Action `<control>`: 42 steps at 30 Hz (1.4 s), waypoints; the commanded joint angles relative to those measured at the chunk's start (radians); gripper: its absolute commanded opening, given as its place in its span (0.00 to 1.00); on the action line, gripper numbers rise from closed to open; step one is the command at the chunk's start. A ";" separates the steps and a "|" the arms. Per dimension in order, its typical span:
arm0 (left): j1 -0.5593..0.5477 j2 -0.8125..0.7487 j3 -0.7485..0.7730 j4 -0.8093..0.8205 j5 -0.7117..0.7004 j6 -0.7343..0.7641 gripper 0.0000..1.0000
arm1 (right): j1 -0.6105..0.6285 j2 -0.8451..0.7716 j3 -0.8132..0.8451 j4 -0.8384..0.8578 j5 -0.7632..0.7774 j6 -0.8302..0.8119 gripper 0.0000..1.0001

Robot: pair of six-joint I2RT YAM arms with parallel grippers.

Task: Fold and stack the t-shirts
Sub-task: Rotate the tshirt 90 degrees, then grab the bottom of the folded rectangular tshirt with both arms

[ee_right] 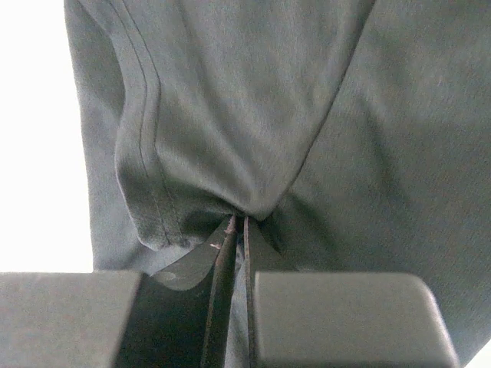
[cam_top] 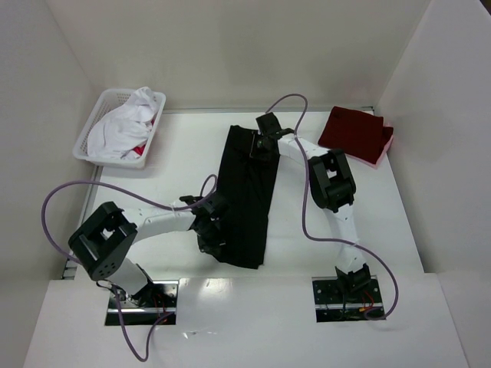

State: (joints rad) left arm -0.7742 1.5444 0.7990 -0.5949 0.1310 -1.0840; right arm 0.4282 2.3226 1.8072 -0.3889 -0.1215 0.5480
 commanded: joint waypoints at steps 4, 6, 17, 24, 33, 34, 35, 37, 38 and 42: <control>0.001 -0.109 -0.067 -0.048 0.013 -0.143 0.01 | -0.037 0.100 0.093 -0.054 0.026 -0.054 0.13; 0.001 -0.146 -0.076 -0.057 -0.001 -0.180 0.01 | -0.037 0.110 0.093 -0.054 0.026 -0.063 0.13; 0.012 -0.192 0.034 -0.066 -0.189 -0.159 0.16 | -0.037 -0.060 0.014 0.015 -0.069 -0.092 0.34; 0.069 -0.187 -0.006 -0.033 -0.237 -0.185 0.37 | -0.037 -0.364 -0.234 0.093 -0.086 -0.040 0.73; 0.228 -0.314 -0.100 0.045 -0.146 -0.097 0.52 | -0.037 -0.654 -0.658 0.139 -0.115 0.063 0.75; 0.231 -0.310 -0.105 0.067 -0.131 -0.082 0.52 | -0.031 -0.687 -0.686 0.139 -0.121 0.069 0.75; 0.231 -0.292 -0.109 0.078 -0.107 -0.058 0.52 | -0.028 -0.716 -0.729 0.133 -0.125 0.077 0.75; 0.231 -0.252 -0.100 0.097 -0.072 -0.022 0.52 | -0.008 -0.781 -0.792 0.124 -0.125 0.102 0.73; 0.231 -0.233 -0.100 0.101 -0.061 -0.009 0.52 | -0.002 -0.819 -0.836 0.121 -0.119 0.111 0.72; 0.231 -0.187 -0.100 0.110 0.010 0.053 0.48 | 0.033 -0.932 -0.993 0.111 -0.106 0.195 0.68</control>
State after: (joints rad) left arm -0.5465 1.3342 0.7019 -0.5126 0.0581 -1.1097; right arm 0.4332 1.4977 0.8830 -0.2869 -0.2281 0.6648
